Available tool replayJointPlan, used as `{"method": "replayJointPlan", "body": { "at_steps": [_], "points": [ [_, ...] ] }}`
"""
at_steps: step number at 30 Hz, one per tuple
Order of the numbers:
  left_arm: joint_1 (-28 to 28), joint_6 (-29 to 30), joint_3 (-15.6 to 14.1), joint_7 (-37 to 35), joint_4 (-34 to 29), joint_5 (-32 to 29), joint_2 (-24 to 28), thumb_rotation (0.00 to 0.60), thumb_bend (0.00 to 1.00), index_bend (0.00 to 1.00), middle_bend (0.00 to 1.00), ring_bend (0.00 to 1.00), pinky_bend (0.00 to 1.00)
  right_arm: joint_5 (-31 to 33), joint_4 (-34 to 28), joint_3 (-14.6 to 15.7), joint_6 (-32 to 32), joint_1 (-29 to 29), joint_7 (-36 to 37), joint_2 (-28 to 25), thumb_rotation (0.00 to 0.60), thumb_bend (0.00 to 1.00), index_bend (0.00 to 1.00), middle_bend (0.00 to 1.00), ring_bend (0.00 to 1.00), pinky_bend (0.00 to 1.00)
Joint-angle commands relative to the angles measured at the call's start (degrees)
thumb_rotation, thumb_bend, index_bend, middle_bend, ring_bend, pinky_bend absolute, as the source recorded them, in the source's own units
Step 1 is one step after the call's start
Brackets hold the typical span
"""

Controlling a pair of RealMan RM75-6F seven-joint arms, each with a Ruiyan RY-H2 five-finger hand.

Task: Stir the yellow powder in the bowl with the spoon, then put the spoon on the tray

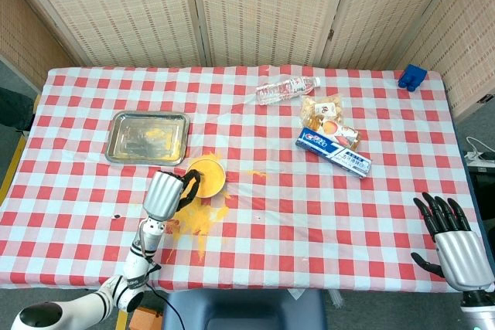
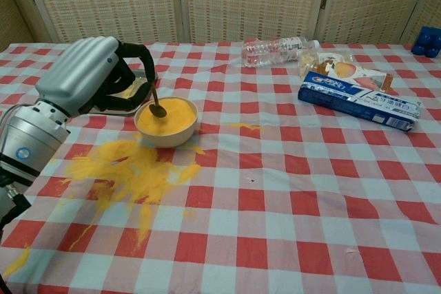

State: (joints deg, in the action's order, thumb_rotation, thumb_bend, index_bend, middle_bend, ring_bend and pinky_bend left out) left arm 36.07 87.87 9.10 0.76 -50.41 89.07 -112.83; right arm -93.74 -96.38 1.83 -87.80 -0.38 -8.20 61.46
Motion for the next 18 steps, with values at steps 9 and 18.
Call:
{"method": "replayJointPlan", "body": {
  "at_steps": [9,18],
  "points": [
    [-4.5,-0.8,-2.2,4.3,-11.8,-0.9,5.0,0.6,0.64,0.85,1.0,1.0,1.0,-2.0,0.0,0.7,-1.4,-0.7,0.3,-0.1,0.6,0.05,0.0,0.0,0.0,0.0],
    [-5.5,-1.2,-1.9,6.2,-21.3,-0.4,8.4,0.6,0.64,0.85,1.0,1.0,1.0,-2.3,0.0,0.9,-0.9,-0.6,0.1,-0.1,0.6,0.05,0.0,0.0,0.0,0.0]
  ]
}}
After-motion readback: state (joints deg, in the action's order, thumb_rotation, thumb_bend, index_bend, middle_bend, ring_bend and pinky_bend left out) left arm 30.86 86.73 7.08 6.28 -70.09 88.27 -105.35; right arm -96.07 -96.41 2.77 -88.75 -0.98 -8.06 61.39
